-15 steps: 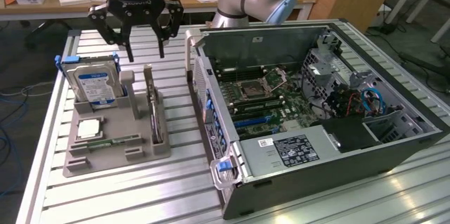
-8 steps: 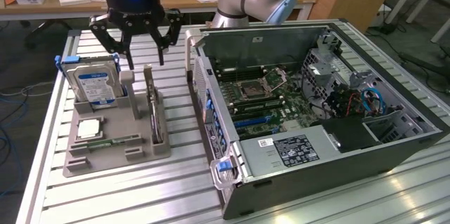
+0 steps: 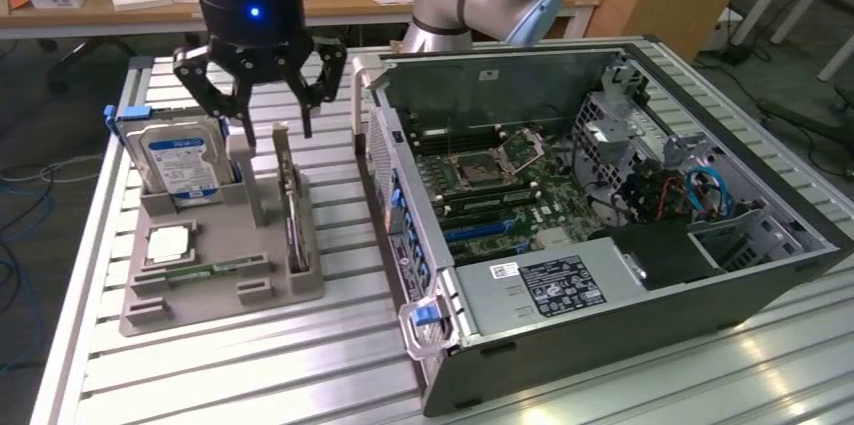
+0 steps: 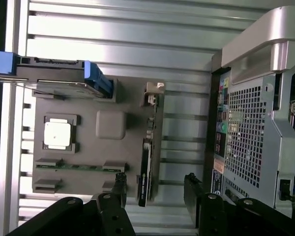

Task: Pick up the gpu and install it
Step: 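Reach for the gpu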

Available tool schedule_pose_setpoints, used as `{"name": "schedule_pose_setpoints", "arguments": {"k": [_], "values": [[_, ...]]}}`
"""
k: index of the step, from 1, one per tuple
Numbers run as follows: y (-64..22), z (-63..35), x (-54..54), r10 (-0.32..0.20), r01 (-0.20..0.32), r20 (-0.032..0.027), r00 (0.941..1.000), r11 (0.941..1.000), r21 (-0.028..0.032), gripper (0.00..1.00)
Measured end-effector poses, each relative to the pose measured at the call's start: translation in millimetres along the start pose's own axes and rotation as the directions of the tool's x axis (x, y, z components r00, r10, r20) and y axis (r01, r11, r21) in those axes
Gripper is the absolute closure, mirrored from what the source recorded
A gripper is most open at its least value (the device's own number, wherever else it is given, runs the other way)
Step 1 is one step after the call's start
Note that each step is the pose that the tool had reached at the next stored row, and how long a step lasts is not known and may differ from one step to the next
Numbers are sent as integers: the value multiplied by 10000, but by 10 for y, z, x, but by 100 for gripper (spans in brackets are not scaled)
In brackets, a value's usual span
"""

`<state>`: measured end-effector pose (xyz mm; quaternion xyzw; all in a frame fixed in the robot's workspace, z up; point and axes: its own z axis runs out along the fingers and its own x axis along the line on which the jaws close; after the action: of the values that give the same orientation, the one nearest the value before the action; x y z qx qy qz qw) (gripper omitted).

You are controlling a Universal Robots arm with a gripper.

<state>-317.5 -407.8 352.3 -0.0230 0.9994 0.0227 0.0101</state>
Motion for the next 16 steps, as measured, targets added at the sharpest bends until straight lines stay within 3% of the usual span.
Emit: {"name": "schedule_pose_setpoints", "arguments": {"k": [16], "values": [[-52, 256, 9, 14, -14, -17, 10000, 10000, 38, 41]]}}
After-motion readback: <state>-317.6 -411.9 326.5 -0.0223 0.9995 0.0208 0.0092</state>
